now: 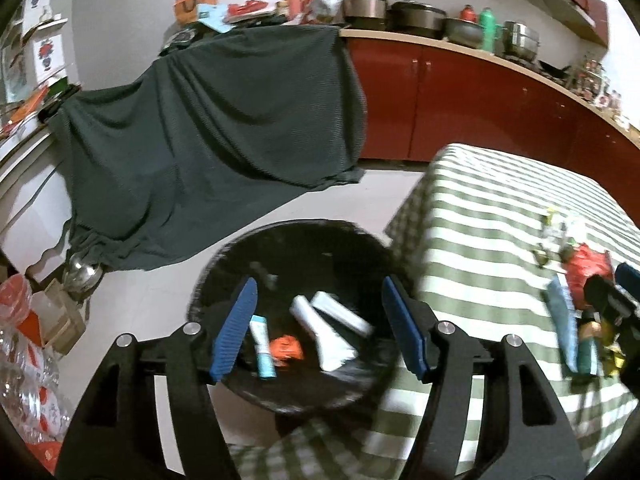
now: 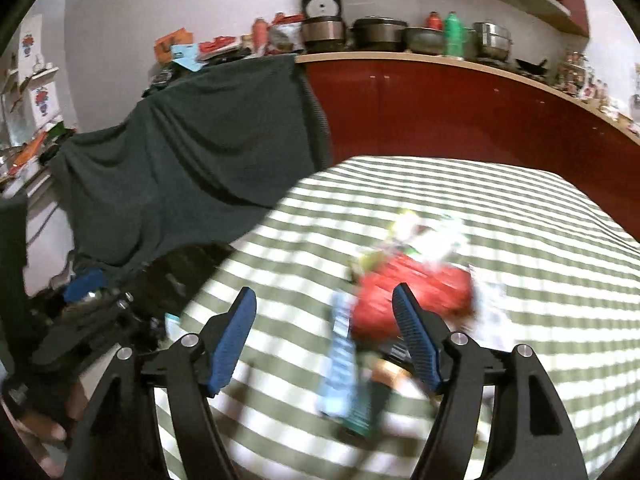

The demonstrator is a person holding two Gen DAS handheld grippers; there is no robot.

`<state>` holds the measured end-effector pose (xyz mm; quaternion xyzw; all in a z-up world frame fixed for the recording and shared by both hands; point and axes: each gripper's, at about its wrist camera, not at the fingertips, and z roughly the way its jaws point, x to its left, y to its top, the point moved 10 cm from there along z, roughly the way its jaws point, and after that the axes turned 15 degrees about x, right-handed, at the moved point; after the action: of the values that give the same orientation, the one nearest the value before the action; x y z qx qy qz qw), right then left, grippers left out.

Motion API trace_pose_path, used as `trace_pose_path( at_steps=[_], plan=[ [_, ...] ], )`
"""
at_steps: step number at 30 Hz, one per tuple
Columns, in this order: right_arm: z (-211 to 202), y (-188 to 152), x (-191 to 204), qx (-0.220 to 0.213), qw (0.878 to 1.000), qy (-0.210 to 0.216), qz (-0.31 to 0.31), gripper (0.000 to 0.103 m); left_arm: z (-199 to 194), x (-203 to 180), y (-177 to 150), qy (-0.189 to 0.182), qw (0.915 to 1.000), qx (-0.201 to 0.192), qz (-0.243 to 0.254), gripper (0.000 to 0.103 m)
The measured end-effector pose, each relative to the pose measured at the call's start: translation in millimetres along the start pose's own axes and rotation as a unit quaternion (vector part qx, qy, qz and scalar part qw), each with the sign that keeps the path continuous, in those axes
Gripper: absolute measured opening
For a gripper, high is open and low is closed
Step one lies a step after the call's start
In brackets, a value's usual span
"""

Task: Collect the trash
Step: 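Return to the table and grasp the yellow snack wrapper with the right gripper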

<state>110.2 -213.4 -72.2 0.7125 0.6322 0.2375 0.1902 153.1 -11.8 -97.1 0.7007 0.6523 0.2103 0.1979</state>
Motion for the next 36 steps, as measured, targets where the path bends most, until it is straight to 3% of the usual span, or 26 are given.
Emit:
trace_pose_path(
  at_steps=[6, 13, 25, 36],
  plan=[
    [-3.9, -37.0, -51.7, 0.016, 0.999, -0.030, 0.034, 0.068, -5.0, -45.2, -13.4, -0.020, 0.9991, 0.005, 0.036, 0.067],
    [-4.3, -61.8, -86.5, 0.029, 0.997, -0.038, 0.067, 0.057, -7.4, -81.4, -25.0, -0.029, 0.9973, 0.009, 0.067, 0.067],
    [9.9, -66.0, -67.3, 0.047, 0.998, -0.015, 0.041, 0.031, -0.2, -76.3, -28.9, -0.016, 0.9976, 0.019, 0.065, 0.068],
    [26.2, -58.0, -62.5, 0.060, 0.997, -0.022, 0.040, 0.028, 5.7, -72.8, -30.1, -0.023, 0.9973, 0.027, 0.065, 0.068]
  ],
)
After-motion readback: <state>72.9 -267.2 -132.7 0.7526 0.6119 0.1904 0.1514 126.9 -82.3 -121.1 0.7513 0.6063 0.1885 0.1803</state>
